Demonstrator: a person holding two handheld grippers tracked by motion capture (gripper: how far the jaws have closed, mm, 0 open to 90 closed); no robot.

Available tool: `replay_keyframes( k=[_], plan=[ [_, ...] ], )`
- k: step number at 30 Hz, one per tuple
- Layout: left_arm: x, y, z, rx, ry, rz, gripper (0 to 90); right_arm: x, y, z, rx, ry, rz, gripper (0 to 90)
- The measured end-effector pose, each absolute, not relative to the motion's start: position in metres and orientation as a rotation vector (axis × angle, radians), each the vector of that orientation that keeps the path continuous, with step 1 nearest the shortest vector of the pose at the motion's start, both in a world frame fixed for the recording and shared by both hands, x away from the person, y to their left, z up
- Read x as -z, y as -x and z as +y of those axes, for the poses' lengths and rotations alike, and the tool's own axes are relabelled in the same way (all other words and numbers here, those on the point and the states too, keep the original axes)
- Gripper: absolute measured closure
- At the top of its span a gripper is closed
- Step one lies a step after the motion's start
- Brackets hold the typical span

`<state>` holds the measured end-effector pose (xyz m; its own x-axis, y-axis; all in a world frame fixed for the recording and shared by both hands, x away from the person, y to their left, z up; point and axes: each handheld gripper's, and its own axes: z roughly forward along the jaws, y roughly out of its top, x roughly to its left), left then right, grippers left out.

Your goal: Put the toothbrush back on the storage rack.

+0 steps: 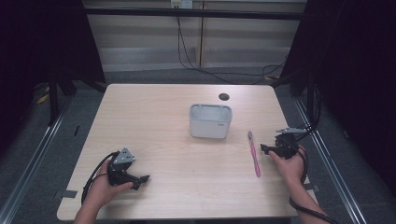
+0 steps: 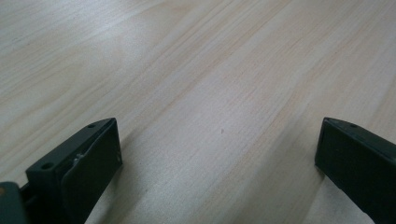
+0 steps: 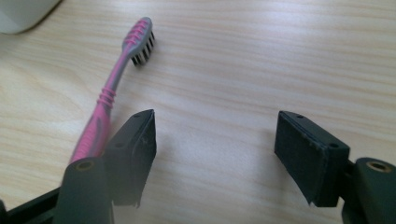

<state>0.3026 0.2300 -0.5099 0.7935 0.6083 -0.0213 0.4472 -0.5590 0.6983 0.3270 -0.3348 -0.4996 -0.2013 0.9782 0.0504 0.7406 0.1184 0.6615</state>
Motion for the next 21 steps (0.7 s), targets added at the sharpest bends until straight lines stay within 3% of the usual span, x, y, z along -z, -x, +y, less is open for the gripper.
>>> replay_keyframes(
  k=[21],
  plan=[
    [0.51, -0.302, 0.23, -0.287, -2.258, 0.78, 0.0, 0.465, -0.359, -0.321, -0.74, -1.799, 2.098, 37.7]
  ],
)
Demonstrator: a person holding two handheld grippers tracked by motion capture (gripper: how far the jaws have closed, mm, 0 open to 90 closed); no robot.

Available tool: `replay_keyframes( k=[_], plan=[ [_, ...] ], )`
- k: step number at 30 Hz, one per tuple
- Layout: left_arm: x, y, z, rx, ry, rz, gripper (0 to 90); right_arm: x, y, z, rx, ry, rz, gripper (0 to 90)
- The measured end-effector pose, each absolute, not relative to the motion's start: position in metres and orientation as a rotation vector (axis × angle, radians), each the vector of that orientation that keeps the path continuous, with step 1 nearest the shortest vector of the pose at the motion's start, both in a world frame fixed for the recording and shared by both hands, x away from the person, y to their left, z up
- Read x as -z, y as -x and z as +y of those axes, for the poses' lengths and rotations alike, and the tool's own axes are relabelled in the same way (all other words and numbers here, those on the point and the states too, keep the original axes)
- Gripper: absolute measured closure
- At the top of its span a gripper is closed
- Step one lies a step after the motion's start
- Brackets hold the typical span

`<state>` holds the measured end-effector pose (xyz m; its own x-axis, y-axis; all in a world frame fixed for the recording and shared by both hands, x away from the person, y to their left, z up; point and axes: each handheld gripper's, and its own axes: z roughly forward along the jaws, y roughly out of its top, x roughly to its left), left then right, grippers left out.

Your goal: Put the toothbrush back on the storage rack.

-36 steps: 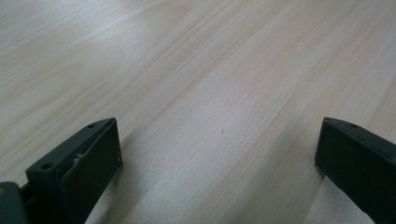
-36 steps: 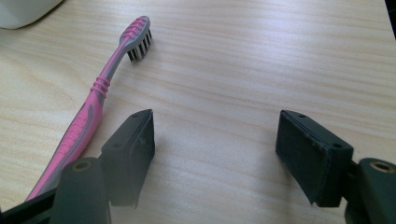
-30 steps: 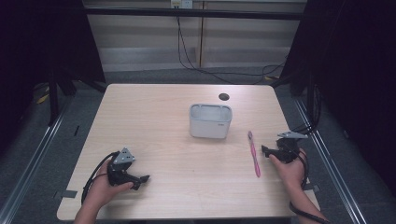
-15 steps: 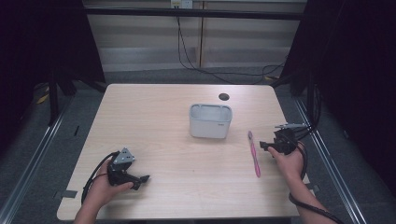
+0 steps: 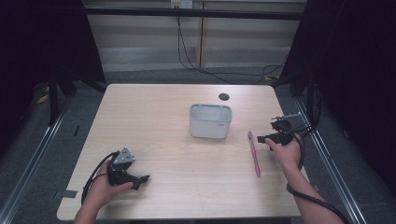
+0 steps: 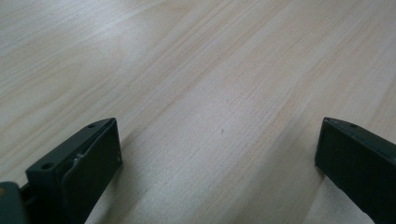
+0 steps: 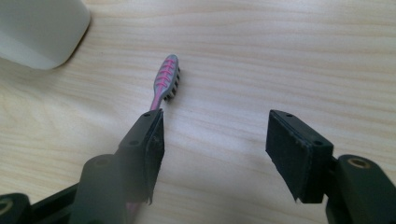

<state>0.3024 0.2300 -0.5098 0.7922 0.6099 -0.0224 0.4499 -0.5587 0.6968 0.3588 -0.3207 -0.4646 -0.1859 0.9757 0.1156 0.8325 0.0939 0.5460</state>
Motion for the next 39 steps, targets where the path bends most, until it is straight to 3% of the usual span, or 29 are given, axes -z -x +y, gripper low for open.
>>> replay_keyframes(
  k=[16, 39],
  plan=[
    [0.51, -0.302, 0.23, -0.287, -2.259, 0.782, 0.0, 0.455, -0.377, -0.298, -0.704, -1.787, 2.215, 40.1],
    [0.509, -0.302, 0.23, -0.291, -2.262, 0.78, 0.0, 0.466, -0.393, -0.281, -0.576, -1.866, 2.299, 61.5]
  ],
)
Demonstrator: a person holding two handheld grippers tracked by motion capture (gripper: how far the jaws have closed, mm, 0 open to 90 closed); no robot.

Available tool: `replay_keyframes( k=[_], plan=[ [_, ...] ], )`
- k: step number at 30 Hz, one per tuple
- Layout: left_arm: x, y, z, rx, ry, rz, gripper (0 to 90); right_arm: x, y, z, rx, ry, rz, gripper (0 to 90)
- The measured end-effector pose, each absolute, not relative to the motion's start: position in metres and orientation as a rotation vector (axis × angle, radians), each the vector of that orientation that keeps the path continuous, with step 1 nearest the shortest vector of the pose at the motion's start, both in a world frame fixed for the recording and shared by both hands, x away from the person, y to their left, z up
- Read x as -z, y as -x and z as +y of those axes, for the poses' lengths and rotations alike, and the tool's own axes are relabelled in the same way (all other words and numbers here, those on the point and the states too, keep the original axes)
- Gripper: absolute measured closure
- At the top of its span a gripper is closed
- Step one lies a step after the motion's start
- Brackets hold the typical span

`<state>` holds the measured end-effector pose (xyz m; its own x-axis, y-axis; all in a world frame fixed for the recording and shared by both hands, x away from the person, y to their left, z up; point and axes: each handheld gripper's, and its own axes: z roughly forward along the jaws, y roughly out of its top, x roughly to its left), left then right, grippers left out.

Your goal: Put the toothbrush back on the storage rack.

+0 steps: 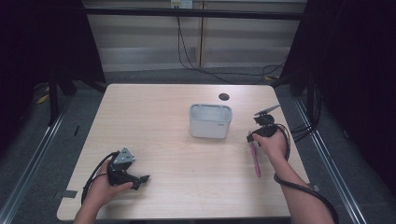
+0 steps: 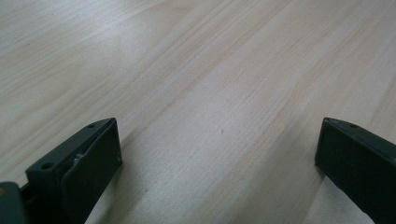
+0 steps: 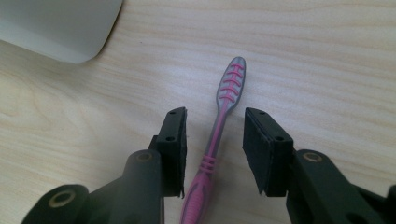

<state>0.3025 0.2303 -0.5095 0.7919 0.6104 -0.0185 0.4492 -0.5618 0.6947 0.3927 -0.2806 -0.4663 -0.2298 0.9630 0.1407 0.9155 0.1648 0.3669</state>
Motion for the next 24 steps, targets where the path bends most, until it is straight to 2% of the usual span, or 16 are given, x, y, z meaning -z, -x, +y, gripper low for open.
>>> replay_keyframes(
  k=[13, 17, 19, 24],
  plan=[
    [0.5095, -0.3027, 0.2303, -0.292, -2.261, 0.777, 0.0, 0.4731, -0.3953, -0.2752, -0.532, -1.878, 2.303, 72.7],
    [0.5095, -0.3027, 0.2303, -0.292, -2.262, 0.777, 0.0, 0.4749, -0.3948, -0.2751, -0.525, -1.884, 2.299, 78.9],
    [0.5095, -0.3027, 0.2303, -0.292, -2.261, 0.777, 0.0, 0.4753, -0.3939, -0.275, -0.535, -1.877, 2.296, 84.7],
    [0.5095, -0.3025, 0.2303, -0.292, -2.262, 0.78, 0.0, 0.4716, -0.3922, -0.2743, -0.565, -1.864, 2.276, 85.6]
  ],
)
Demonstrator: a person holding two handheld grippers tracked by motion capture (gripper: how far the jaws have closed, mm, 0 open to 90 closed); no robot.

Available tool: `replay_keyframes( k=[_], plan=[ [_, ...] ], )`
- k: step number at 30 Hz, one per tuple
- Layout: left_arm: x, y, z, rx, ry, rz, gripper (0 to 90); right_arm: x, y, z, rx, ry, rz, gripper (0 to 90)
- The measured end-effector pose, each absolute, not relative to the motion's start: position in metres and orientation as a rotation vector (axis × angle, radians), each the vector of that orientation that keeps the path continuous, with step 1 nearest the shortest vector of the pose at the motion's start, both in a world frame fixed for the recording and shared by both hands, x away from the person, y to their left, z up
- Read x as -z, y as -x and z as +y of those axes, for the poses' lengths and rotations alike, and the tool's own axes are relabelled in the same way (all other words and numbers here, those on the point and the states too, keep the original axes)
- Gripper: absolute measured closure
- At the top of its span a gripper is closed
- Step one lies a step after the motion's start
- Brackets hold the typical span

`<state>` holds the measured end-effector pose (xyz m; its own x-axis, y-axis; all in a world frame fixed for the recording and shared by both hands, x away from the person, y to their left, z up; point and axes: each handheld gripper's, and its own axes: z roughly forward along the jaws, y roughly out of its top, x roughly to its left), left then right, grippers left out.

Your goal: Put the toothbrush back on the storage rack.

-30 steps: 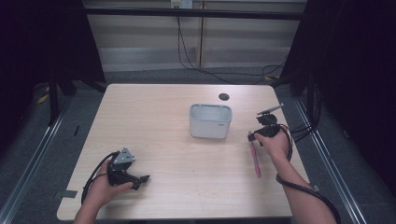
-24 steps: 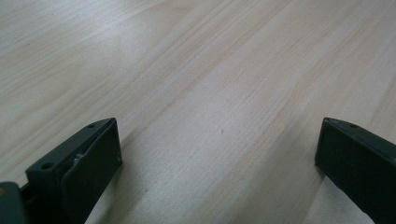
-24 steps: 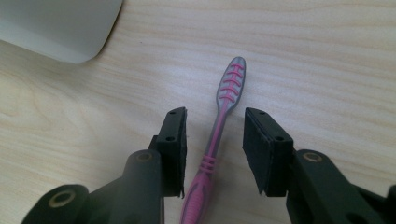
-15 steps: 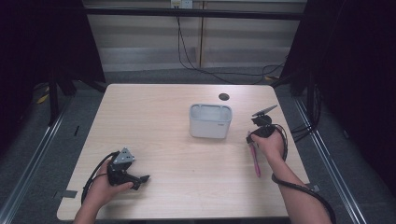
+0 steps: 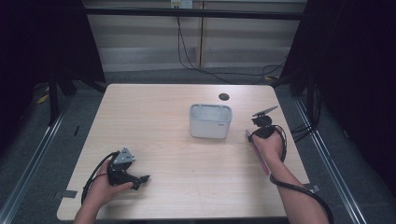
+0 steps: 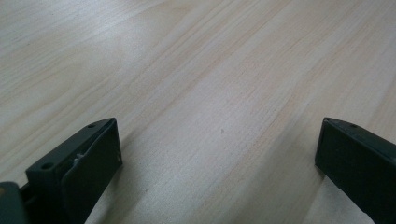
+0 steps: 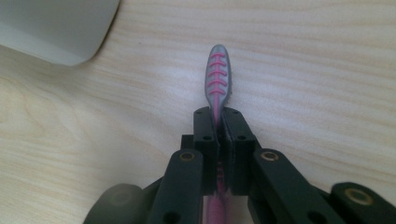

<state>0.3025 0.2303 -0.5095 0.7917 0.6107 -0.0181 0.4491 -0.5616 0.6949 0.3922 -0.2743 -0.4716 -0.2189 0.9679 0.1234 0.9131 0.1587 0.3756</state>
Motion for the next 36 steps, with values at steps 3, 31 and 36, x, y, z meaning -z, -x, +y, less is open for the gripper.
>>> replay_keyframes(
  k=[3, 31, 36],
  plan=[
    [0.51, -0.303, 0.23, -0.29, -2.26, 0.779, 0.0, 0.465, -0.392, -0.275, -0.61, -1.855, 2.258, 85.7],
    [0.51, -0.302, 0.23, -0.289, -2.261, 0.783, 0.0, 0.401, -0.381, -0.27, -1.039, -1.664, 2.042, 85.7],
    [0.51, -0.302, 0.23, -0.288, -2.261, 0.782, 0.0, 0.395, -0.38, -0.267, -1.094, -1.641, 2.001, 85.7]
  ],
)
